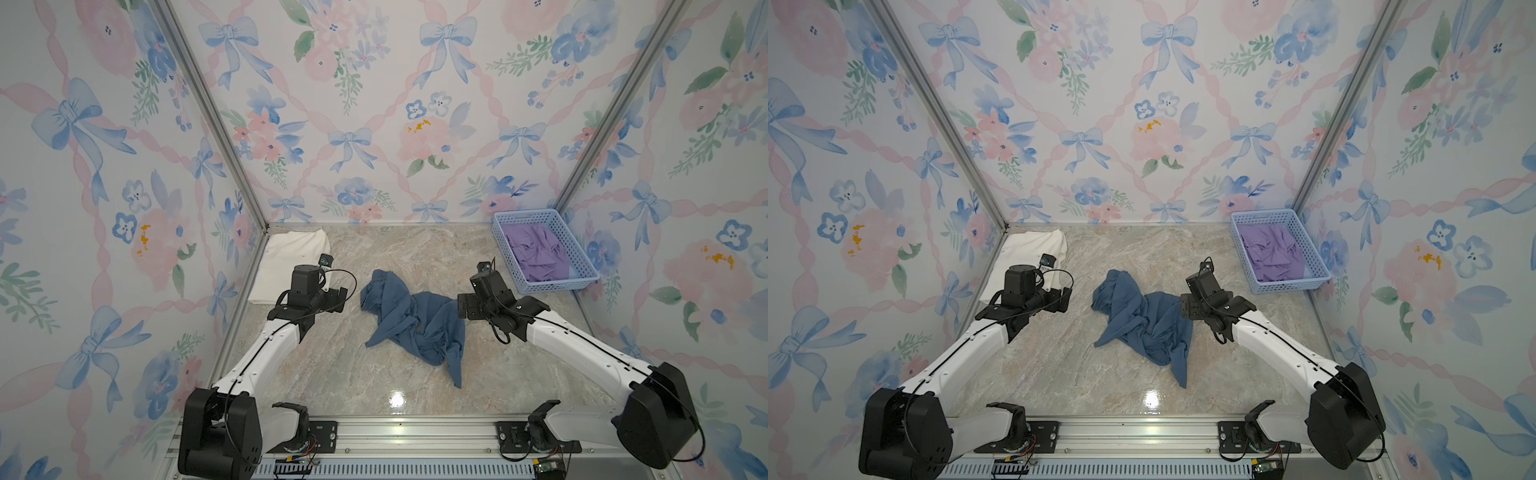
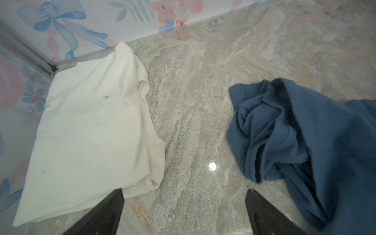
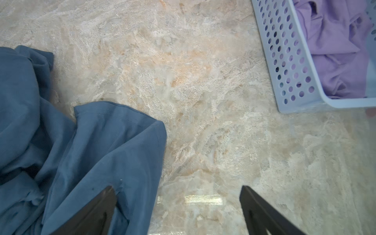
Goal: Fold and stack t-shirts
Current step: Flatten out the T-shirt at the center of the board.
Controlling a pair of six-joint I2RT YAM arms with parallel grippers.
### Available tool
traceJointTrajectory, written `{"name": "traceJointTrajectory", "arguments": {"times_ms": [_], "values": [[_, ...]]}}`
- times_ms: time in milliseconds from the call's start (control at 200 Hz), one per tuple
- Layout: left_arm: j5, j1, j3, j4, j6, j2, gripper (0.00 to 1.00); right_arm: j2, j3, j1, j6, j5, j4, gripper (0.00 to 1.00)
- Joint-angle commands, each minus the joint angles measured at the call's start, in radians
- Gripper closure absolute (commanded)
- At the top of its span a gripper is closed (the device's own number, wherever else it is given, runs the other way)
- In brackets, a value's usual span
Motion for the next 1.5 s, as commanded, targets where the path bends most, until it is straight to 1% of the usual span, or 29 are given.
{"name": "traceJointTrajectory", "arguments": {"times_ms": [0,75,145,250,370,520,585,640,760,835,920,970,1020,1050,1075,1100,1135,1155,1220,1280,1360,1495], "values": [[0.092,-0.139,0.046,-0.122,0.076,0.062,0.02,-0.037,-0.026,0.002,0.055,0.011,-0.036,0.02],[0.031,-0.238,0.050,-0.135,0.083,0.091,0.08,-0.042,-0.035,0.003,0.065,0.014,-0.043,0.02],[0.034,-0.289,0.043,-0.147,0.100,0.111,0.23,-0.053,-0.047,0.004,0.074,0.014,-0.048,0.01],[0.042,-0.329,0.050,-0.188,0.112,0.164,0.28,-0.067,-0.065,0.002,0.080,0.016,-0.047,0.01],[0.050,-0.339,0.059,-0.223,0.111,0.206,0.27,-0.069,-0.074,0.001,0.083,0.017,-0.051,0.01],[0.116,-0.364,0.053,-0.269,0.116,0.255,0.26,-0.064,-0.078,0.000,0.085,0.014,-0.046,0.01],[0.114,-0.385,0.050,-0.287,0.128,0.292,0.26,-0.056,-0.073,0.000,0.084,0.014,-0.046,0.01],[0.086,-0.396,0.047,-0.291,0.136,0.314,0.26,-0.051,-0.069,0.000,0.085,0.014,-0.044,0.01],[0.119,-0.403,0.050,-0.316,0.172,0.332,0.29,-0.044,-0.065,-0.002,0.087,0.014,-0.041,0.01],[0.124,-0.411,0.066,-0.364,0.205,0.347,0.30,-0.041,-0.065,-0.004,0.085,0.014,-0.037,0.01],[0.086,-0.411,0.073,-0.372,0.220,0.354,0.31,-0.039,-0.067,-0.006,0.088,0.013,-0.030,0.01],[0.073,-0.411,0.088,-0.372,0.210,0.375,0.36,-0.035,-0.070,-0.008,0.089,0.011,-0.022,0.01],[0.068,-0.411,0.105,-0.372,0.194,0.402,0.49,-0.028,-0.070,-0.008,0.091,0.009,-0.018,0.01],[0.070,-0.411,0.113,-0.372,0.189,0.420,0.60,-0.022,-0.070,-0.008,0.090,0.010,-0.016,0.01],[0.069,-0.411,0.119,-0.372,0.188,0.436,0.73,-0.018,-0.069,-0.008,0.092,0.008,-0.015,0.02],[0.063,-0.411,0.124,-0.372,0.185,0.449,0.84,-0.013,-0.069,-0.009,0.093,0.007,-0.014,0.03],[0.048,-0.411,0.130,-0.372,0.184,0.466,0.95,-0.011,-0.068,-0.008,0.092,0.006,-0.013,0.04],[0.041,-0.411,0.133,-0.372,0.184,0.473,1.00,-0.010,-0.070,-0.008,0.092,0.005,-0.014,0.04],[0.009,-0.411,0.143,-0.372,0.192,0.480,1.00,-0.016,-0.072,-0.008,0.091,0.002,-0.012,0.07],[-0.008,-0.409,0.156,-0.372,0.207,0.447,1.00,-0.025,-0.075,-0.008,0.088,0.001,-0.015,0.08],[-0.012,-0.401,0.191,-0.373,0.235,0.357,1.00,-0.038,-0.078,-0.009,0.080,0.001,-0.023,0.09],[0.013,-0.364,0.298,-0.372,0.261,0.186,1.00,-0.050,-0.085,-0.001,0.083,-0.016,-0.043,0.09]]}}
